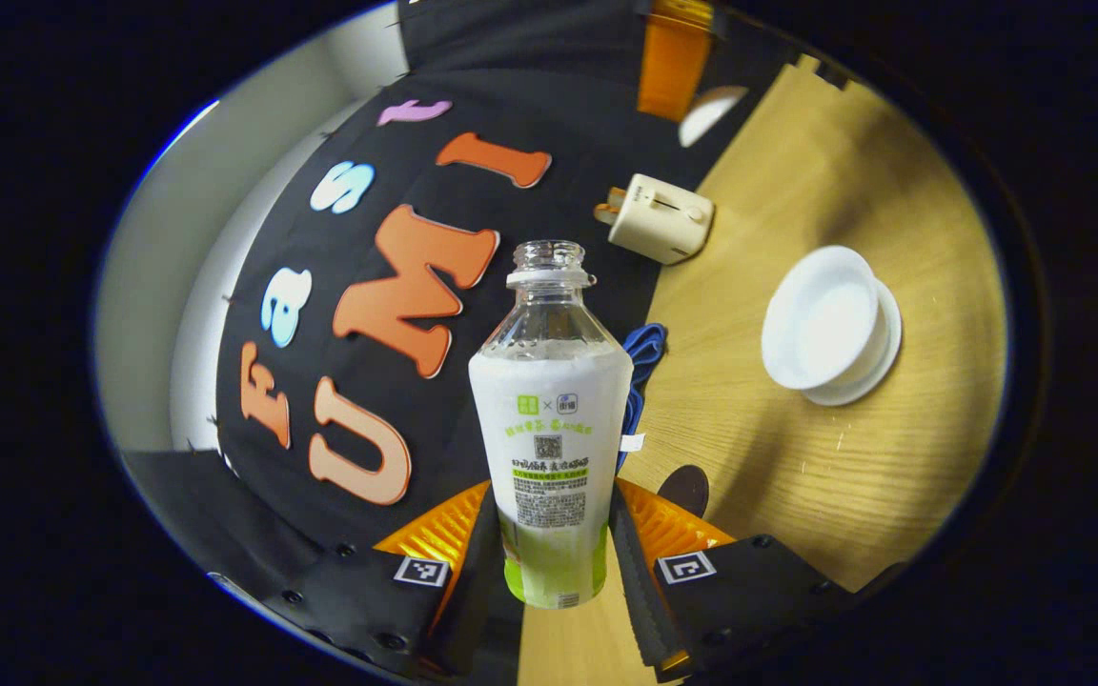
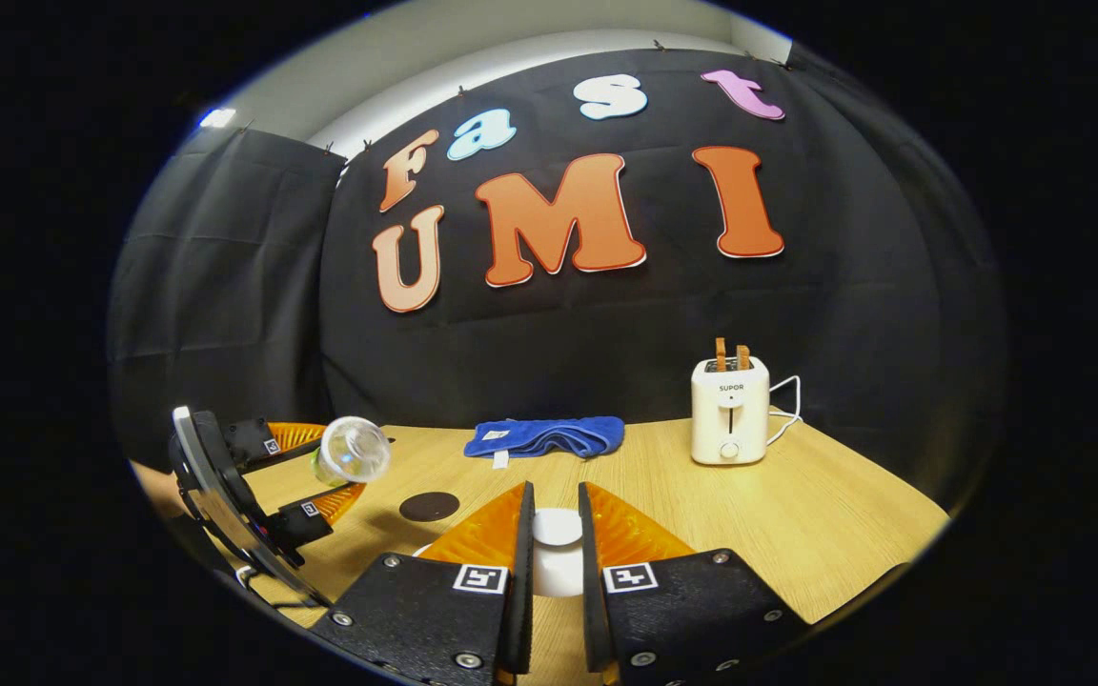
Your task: Open the teacup lid with one hand, grasp the water bottle and pour water into the teacup with the other hand; after pouring, place the water bottle on the coaster and then close the teacup lid.
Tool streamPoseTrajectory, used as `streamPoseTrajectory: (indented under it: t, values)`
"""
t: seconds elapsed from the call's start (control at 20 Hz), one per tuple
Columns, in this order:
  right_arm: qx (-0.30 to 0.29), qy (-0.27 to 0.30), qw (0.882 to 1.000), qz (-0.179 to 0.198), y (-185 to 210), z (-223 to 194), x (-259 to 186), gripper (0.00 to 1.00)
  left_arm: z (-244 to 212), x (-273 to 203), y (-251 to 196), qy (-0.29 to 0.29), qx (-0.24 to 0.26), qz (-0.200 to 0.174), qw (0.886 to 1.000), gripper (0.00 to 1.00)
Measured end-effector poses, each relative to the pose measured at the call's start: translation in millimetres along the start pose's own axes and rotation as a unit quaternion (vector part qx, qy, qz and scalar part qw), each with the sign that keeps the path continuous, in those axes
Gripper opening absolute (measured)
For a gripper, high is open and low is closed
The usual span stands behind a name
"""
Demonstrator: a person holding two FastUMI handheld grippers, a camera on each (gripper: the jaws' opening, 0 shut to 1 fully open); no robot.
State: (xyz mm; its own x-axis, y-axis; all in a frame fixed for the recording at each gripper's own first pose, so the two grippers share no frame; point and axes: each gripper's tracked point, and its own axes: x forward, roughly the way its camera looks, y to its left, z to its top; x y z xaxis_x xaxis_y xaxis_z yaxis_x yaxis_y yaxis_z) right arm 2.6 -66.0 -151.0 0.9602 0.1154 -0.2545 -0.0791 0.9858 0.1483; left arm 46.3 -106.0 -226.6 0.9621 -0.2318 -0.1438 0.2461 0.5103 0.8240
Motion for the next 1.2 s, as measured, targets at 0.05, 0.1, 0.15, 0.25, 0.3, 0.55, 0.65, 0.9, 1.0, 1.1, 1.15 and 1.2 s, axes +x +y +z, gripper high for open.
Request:
streamPoseTrajectory:
  t: [0.05,0.1,0.15,0.25,0.3,0.55,0.65,0.9,1.0,1.1,1.15,1.2]
  values:
    - [0.000,-0.001,1.000,-0.002,-2,2,0,0.22,4,-2,7,-0.002,-0.031,0.010,0.999,0.62]
    - [0.000,-0.004,1.000,-0.004,-3,4,-1,0.22,5,-2,13,-0.001,-0.062,0.017,0.998,0.61]
    - [0.000,-0.005,1.000,-0.005,-4,6,-2,0.22,5,2,18,0.002,-0.098,0.021,0.995,0.68]
    - [0.000,-0.008,1.000,-0.007,-5,9,-1,0.23,10,11,29,0.004,-0.178,0.018,0.984,0.65]
    - [-0.001,-0.008,1.000,-0.008,-4,9,-1,0.23,14,17,36,0.003,-0.214,0.017,0.977,0.65]
    - [-0.010,-0.008,1.000,-0.001,2,9,-2,0.23,27,29,76,-0.014,-0.356,0.023,0.934,0.65]
    - [-0.014,-0.005,1.000,-0.001,3,6,-1,0.23,23,38,80,-0.011,-0.402,0.017,0.915,0.65]
    - [-0.014,0.001,1.000,0.003,6,3,1,0.23,-6,60,68,0.014,-0.516,-0.003,0.857,0.63]
    - [-0.016,0.003,1.000,0.008,11,2,1,0.22,-17,68,53,0.031,-0.534,-0.009,0.845,0.65]
    - [-0.022,0.004,1.000,0.014,17,1,2,0.23,-28,79,36,0.047,-0.542,-0.020,0.839,0.67]
    - [-0.024,0.004,1.000,0.017,20,1,2,0.23,-35,84,32,0.053,-0.542,-0.022,0.838,0.66]
    - [-0.026,0.005,0.999,0.021,24,0,2,0.23,-39,88,29,0.059,-0.542,-0.023,0.838,0.65]
